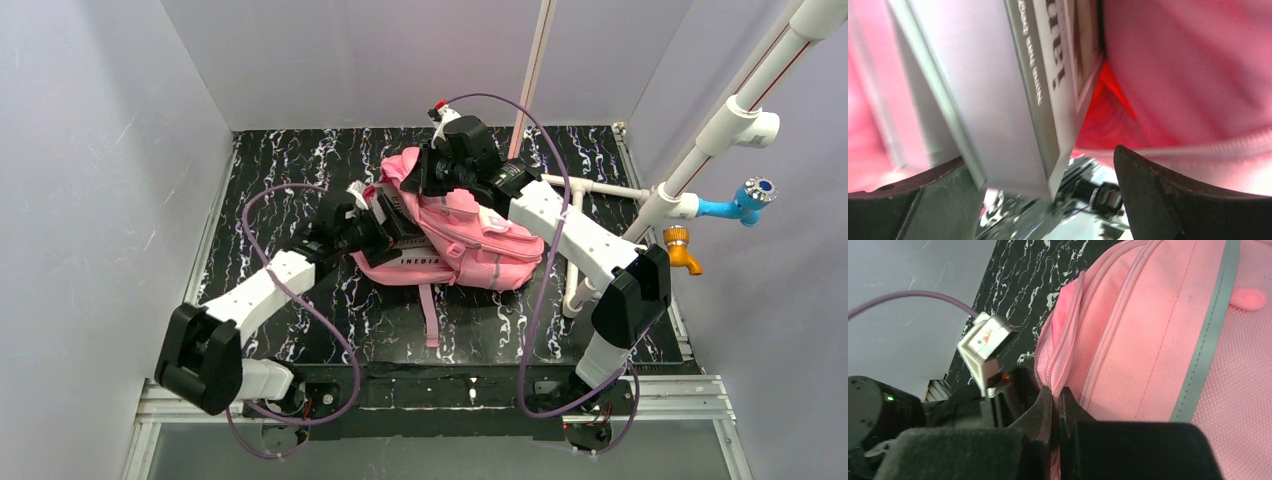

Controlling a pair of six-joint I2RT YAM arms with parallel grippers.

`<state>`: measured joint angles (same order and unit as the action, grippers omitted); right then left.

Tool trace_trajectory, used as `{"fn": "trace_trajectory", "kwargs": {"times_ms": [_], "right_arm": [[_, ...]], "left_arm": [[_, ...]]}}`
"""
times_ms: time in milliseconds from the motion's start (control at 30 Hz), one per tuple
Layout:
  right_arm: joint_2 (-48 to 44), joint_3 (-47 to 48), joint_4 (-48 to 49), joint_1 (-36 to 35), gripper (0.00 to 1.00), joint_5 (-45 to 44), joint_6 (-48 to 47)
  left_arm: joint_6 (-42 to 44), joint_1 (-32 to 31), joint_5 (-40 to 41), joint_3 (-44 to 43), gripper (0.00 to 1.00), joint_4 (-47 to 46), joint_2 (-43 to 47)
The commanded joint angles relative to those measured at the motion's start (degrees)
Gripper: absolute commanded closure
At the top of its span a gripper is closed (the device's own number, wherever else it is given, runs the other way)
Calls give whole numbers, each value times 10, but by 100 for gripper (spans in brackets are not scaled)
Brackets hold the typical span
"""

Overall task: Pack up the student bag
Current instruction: Place the book in the student bag, then zip the student bag at the center of the board.

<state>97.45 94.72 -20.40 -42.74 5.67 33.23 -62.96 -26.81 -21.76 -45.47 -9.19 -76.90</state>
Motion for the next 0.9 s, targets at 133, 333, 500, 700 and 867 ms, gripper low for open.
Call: {"fn": "trace_trajectory", "kwargs": {"times_ms": [133,333,500,700,867], "right_arm": [[-58,27,65,-3,99,6,-66],[-61,20,63,-4,99,20,-78],[-61,15,57,-4,99,34,-83],[-67,1,57,-4,99,33,-83],[-71,-9,56,-5,99,32,-90]], "left_arm": [[281,25,74,-102,28,444,144],[277,25,240,-97,26,473,155],[255,25,271,-132,22,460,86],[212,25,343,-165,21,463,8],[189,24,327,-172,18,432,-51]]}}
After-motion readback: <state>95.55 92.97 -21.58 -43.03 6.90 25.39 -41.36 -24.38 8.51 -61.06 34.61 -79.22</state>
